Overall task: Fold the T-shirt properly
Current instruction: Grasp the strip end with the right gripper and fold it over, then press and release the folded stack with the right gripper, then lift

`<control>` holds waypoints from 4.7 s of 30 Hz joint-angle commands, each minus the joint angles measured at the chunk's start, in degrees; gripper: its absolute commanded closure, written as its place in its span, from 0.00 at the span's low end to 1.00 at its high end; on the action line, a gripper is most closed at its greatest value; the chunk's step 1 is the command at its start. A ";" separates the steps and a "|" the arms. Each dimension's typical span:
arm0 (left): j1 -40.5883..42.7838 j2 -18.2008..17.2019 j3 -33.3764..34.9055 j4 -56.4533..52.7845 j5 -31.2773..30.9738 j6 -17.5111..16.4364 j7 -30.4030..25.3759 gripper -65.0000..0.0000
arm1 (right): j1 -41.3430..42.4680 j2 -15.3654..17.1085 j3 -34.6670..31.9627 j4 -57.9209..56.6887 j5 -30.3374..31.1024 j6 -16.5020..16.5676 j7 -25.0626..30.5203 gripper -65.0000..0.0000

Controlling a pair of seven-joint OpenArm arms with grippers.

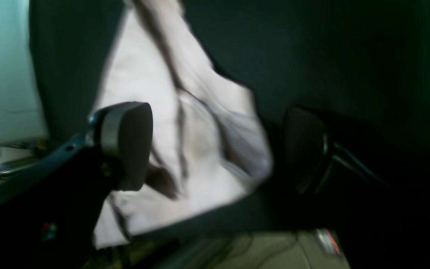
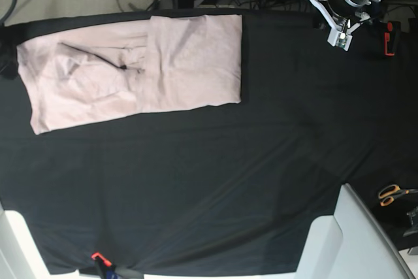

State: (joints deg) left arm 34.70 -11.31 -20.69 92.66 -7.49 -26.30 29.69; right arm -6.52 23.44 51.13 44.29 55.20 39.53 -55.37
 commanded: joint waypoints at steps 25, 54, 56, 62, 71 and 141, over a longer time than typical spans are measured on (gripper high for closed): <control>0.60 1.42 -0.19 0.04 -0.38 -0.11 -1.52 1.00 | 5.78 -4.76 -17.33 -1.70 -8.12 0.47 -1.64 0.26; 0.60 1.51 -0.19 -3.56 -0.38 -0.11 -3.54 1.00 | 8.85 3.94 -16.54 -0.29 -8.56 -2.30 5.92 0.99; 0.51 1.51 -0.19 -3.56 -0.38 -0.11 -3.54 1.00 | 7.62 3.86 -16.89 4.28 -8.65 -5.99 6.19 0.99; 0.34 1.51 -0.19 -3.56 -0.38 -0.11 -3.54 1.00 | -2.40 0.07 -22.87 32.06 -8.65 -22.78 7.51 0.99; 0.34 1.51 -0.19 -3.56 -0.38 -0.11 -3.54 1.00 | -8.55 -6.08 -43.53 54.04 -28.61 -44.50 8.91 0.99; 0.07 1.42 -0.19 -3.65 -0.29 -0.11 -3.54 1.00 | -8.82 -24.80 -86.78 61.86 -51.20 -52.67 2.85 0.54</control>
State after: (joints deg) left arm 34.44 -9.54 -20.64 88.49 -7.75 -26.35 26.30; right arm -15.77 -0.89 -35.42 104.66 3.62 -12.95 -53.30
